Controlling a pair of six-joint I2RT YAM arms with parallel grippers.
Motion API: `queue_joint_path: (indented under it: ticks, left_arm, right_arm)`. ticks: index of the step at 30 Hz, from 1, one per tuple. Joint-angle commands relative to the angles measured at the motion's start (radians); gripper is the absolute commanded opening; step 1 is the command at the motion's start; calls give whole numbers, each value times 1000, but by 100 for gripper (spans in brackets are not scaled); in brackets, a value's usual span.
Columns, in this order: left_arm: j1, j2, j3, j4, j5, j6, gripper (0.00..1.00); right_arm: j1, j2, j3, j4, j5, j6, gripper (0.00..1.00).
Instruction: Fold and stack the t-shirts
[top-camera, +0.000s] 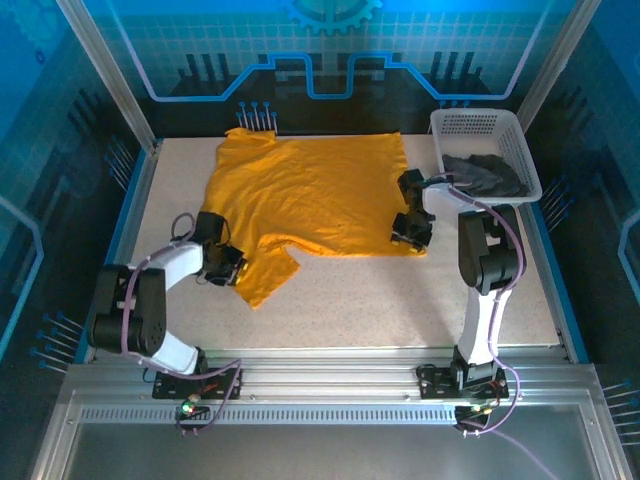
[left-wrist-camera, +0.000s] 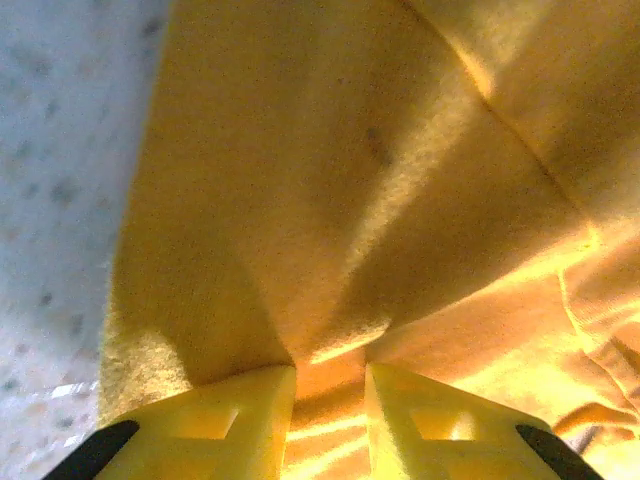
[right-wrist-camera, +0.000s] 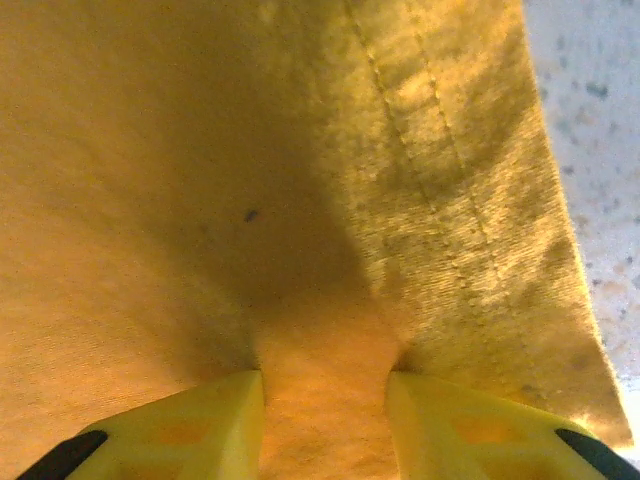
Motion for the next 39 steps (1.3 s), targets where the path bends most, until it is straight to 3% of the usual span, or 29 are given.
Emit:
queue_joint_path:
  ticks: [1,8,11,15,21,24,30,35,38,39]
  left_arm:
    - [-15,-42,-114,-107,10,-38,28]
    - [-15,-217,-219,-200,13,-31,29]
    - [-19,-304,-217,-246,13,-15,34]
    - [-48,-435,-130,-435,-59,6,47]
    - [-111,-525,-144,-631,-51,-12,48]
    - [-139,-542,-184,-626,-24,-43,50]
    - [-217,-495,-224,-441,41,-167,51]
    - [-308,-352,-238,-319,40,-209,43]
    - [-315,-295,-249,-260,17,-210,28]
    - [-315,-285,-245,-255,6,-206,19]
  right_arm:
    - [-23,-42,-98,-76,-9,13,39]
    - [-57,-170,-257,-63,-25,16,39]
    - [-61,-230,-286,-40,-45,19,41]
    - [-53,-313,-259,-51,-20,-15,44]
    - [-109,-475,-339,-30,-21,-30,52]
    - [-135,-523,-394,-1,-54,-36,55]
    - [-198,-541,-470,35,-103,-45,56]
    - [-271,-522,-532,67,-121,-53,55]
    - [-299,-497,-537,62,-112,-55,54]
    - [-306,-487,-539,63,-109,-54,54]
